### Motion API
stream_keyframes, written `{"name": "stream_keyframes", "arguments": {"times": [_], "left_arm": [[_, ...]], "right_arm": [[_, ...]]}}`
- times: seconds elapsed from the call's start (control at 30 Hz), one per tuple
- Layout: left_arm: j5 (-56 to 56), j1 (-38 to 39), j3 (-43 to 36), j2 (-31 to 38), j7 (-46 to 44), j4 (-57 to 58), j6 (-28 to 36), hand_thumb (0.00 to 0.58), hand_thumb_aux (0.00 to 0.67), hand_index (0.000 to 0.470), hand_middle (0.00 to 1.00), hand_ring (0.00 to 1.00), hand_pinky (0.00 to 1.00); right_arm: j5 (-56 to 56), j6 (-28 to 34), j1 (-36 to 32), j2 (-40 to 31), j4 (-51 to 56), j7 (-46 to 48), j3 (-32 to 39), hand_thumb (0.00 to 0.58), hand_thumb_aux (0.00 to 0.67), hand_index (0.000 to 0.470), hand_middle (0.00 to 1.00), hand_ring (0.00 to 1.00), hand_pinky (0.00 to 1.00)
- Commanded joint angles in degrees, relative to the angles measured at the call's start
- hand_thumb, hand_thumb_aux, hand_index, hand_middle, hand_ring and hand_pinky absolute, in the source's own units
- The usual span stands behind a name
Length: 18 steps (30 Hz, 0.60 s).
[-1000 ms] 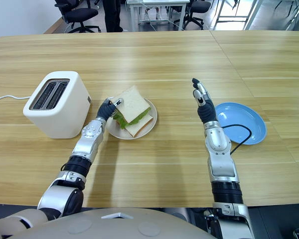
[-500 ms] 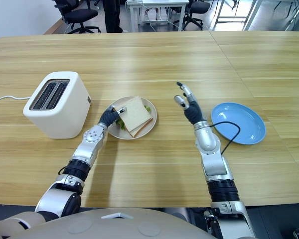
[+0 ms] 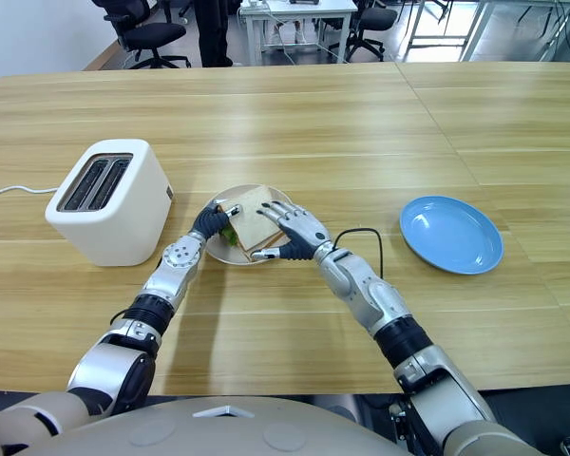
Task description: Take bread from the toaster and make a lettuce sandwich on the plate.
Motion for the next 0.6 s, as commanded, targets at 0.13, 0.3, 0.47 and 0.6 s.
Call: {"name": "stream_keyframes", "arguments": {"times": [0.13,0.3,0.47,0.6], "left_arm": [[2.3,2.0,-1.5,0.4,0.5,6.7,1.7,0.58,0.67,0.46,1.0,1.0,1.0],[2.9,2.1,-1.8,0.4,0.7,7.5,1.4,0.58,0.67,0.46,1.0,1.0,1.0],[3.2,2.6,-2.0,0.2,0.6,7.2,1.3,0.58,0.67,0.46,1.0,1.0,1.0],[4.9,3.0,-3.4,0.4,1.7,6.2,0.6,0.58,0.67,0.46,1.0,1.0,1.0]], "right_arm": [[-8.3,0.5,-7.4,0.9,13.3,-7.0,7.3,0.0,0.0,0.0,0.0,0.0,0.0],[-10.1,-0.2,-8.4,3.3,14.5,-7.2,11.6,0.0,0.0,0.0,0.0,0.0,0.0],[-12.0,0.3,-9.9,5.2,19.3,-6.5,14.8,0.0,0.0,0.0,0.0,0.0,0.0],[-12.7,0.4,-10.6,6.8,23.5,-4.5,17.3,0.0,0.0,0.0,0.0,0.0,0.0]]}}
